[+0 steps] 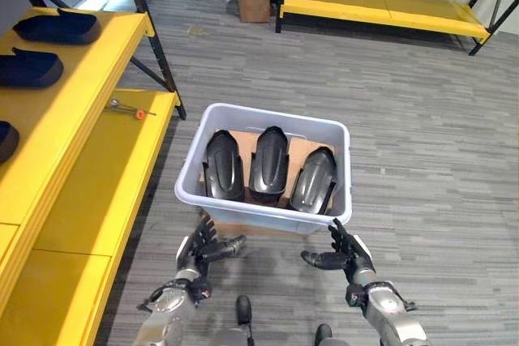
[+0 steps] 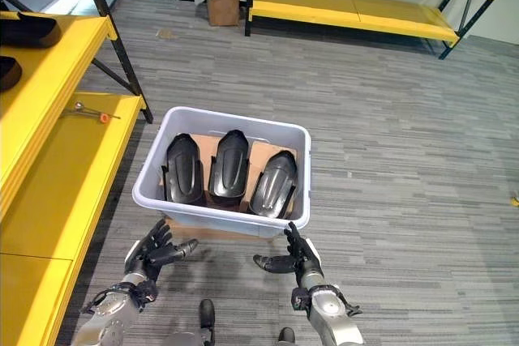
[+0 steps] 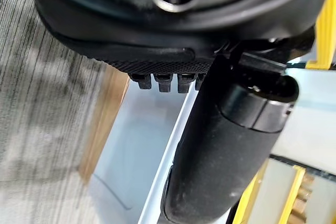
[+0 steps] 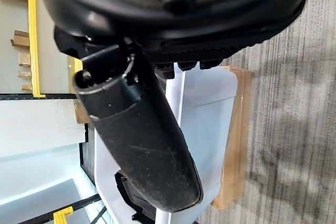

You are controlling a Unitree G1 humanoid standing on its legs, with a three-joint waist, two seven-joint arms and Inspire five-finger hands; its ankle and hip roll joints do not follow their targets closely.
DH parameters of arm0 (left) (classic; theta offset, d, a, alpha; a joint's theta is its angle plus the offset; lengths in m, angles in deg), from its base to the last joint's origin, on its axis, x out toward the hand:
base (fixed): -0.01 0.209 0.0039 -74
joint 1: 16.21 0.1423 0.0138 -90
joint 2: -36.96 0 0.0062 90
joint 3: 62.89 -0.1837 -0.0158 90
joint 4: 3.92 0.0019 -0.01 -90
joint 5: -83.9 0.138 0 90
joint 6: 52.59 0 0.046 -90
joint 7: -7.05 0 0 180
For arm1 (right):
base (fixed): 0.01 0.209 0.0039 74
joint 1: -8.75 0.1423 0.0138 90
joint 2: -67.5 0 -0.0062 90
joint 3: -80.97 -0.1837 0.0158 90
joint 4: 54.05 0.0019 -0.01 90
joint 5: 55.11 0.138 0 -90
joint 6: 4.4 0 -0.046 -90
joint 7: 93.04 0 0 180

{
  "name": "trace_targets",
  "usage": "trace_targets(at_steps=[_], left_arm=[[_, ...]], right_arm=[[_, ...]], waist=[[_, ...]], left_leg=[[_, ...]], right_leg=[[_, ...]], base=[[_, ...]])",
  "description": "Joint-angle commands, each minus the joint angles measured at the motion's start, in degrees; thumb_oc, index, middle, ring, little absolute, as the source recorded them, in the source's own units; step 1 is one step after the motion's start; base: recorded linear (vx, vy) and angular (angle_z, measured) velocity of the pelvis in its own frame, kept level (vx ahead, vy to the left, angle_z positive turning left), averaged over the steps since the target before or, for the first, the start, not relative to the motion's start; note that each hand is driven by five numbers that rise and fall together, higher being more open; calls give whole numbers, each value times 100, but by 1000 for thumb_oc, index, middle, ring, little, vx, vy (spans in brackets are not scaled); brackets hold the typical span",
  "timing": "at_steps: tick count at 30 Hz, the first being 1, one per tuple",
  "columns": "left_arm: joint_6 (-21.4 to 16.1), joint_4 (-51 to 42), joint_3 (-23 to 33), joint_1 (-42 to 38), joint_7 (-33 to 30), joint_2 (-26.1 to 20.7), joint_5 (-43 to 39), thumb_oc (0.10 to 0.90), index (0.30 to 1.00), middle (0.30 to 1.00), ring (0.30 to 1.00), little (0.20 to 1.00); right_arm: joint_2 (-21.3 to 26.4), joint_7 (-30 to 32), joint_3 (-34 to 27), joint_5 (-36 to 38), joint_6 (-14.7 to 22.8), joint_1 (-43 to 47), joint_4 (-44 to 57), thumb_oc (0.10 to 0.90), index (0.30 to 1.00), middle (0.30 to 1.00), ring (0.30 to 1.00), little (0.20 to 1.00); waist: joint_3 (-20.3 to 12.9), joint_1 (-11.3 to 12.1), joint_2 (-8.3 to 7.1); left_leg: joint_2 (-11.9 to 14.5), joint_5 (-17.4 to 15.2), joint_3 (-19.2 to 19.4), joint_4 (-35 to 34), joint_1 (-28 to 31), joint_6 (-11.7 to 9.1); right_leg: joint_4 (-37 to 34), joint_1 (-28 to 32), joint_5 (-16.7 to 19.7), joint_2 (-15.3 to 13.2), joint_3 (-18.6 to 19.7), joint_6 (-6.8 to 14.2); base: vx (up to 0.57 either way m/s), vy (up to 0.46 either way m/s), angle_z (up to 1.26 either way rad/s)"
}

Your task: Move parts from the plastic box to the shelf.

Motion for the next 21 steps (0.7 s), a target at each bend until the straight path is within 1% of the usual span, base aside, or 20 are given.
trace_targets(at_steps=[1,2,3,4,5,6,7,8,9,11,12,13,15,17,18,21], left_arm=[[-481,-612,50,-161,82,142,185,900,1000,1000,1000,1000],[-478,-604,41,-185,87,136,219,900,1000,1000,1000,1000],[-482,-591,29,-210,101,124,262,900,1000,1000,1000,1000],[-482,-591,29,-211,101,124,262,900,1000,1000,1000,1000],[-479,-589,24,-222,102,120,287,900,1000,1000,1000,1000],[-494,-576,10,-270,97,106,286,900,1000,1000,1000,1000],[-526,-523,-22,-318,79,85,255,900,1000,1000,1000,1000],[-527,-519,-21,-324,80,87,255,900,1000,1000,1000,1000],[-572,-539,-83,-416,43,87,189,900,1000,1000,1000,1000],[-577,-493,-123,-477,28,118,180,900,1000,1000,1000,1000],[-578,-537,-140,-492,50,117,181,900,1000,1000,1000,1000],[-589,-498,-215,-543,111,163,250,900,1000,1000,1000,1000],[-603,-546,-278,-591,136,199,276,900,1000,1000,1000,1000],[-599,-532,-307,-583,159,253,282,900,1000,1000,1000,1000],[-599,-531,-307,-585,159,255,282,900,1000,1000,1000,1000],[-587,-512,-434,-646,180,248,260,900,1000,1000,1000,1000]], right_arm=[[359,21,49,-190,410,313,625,900,1000,1000,1000,1000],[409,23,64,-303,444,395,765,900,1000,1000,1000,1000],[455,31,77,-368,488,483,978,900,1000,1000,1000,1000],[455,31,77,-368,488,483,978,900,1000,1000,1000,1000],[479,41,79,-403,506,529,1083,900,1000,1000,1000,1000],[523,72,103,-426,539,649,1181,900,1000,1000,1000,1000],[583,150,138,-438,604,889,1374,900,1000,1000,1000,1000],[584,151,138,-438,603,895,1373,900,1000,1000,1000,1000],[649,250,186,-494,664,1257,1478,900,1000,1000,1000,1000],[682,340,213,-618,694,1504,1611,900,1000,1000,1000,1000],[743,341,180,-678,694,1516,1790,900,1000,1000,1000,1000],[827,356,115,-713,741,1532,1918,900,1000,1000,1000,1000],[974,469,33,-745,814,1737,2079,900,1000,1000,1000,1000],[1100,524,-28,-805,862,1883,2248,900,1000,1000,1000,1000],[1102,525,-29,-805,862,1885,2248,900,1000,1000,1000,1000],[1239,727,-50,-789,902,2388,2215,900,1000,1000,1000,1000]], waist=[[-239,110,29],[-129,86,50],[-29,53,104],[-29,54,104],[21,30,117],[117,4,137],[274,-8,148],[285,-7,153],[478,-17,148],[606,-57,107],[639,-79,91],[653,-65,51],[683,-48,59],[705,-44,111],[701,-52,117],[770,-10,197]], left_leg=[[569,-677,-59,590,-346,-219],[480,-730,-81,586,-291,-135],[472,-721,-111,527,-255,-98],[471,-720,-110,527,-256,-98],[464,-731,-113,460,-192,-88],[465,-725,-97,374,-131,-92],[484,-726,-45,292,-97,-131],[489,-726,-46,287,-86,-133],[572,-752,-31,313,-112,-214],[669,-797,-87,413,-109,-311],[704,-775,-148,471,-148,-356],[730,-769,-200,537,-210,-441],[828,-697,-248,654,-443,-552],[934,-648,-279,753,-615,-635],[938,-650,-290,762,-629,-638],[1123,-501,-332,794,-896,-778]], right_leg=[[569,-225,294,-40,49,232],[1121,-475,517,-109,86,261],[1537,-751,716,-95,121,246],[1539,-752,715,-95,123,246],[1625,-909,781,-102,136,217],[1576,-1093,807,-93,148,171],[1281,-1371,886,-168,80,152],[1278,-1361,884,-164,77,150],[795,-1649,967,-312,8,186],[442,-1733,1100,-370,-43,255],[414,-1705,1075,-348,1,266],[218,-1505,902,-318,-188,208],[142,-1466,797,-232,-370,150],[163,-1479,684,-192,-566,111],[166,-1482,681,-189,-576,109],[232,-1588,520,-109,-771,46]], base=[[66,218,-17],[40,207,-18],[24,162,-11],[20,94,0],[11,38,10],[11,14,12],[-5,-10,6],[10,-126,-13],[43,-168,-30],[72,-208,-22],[71,-205,17],[33,-208,37],[-23,-181,56],[-12,-129,53],[-27,-109,28],[-32,-153,7]])
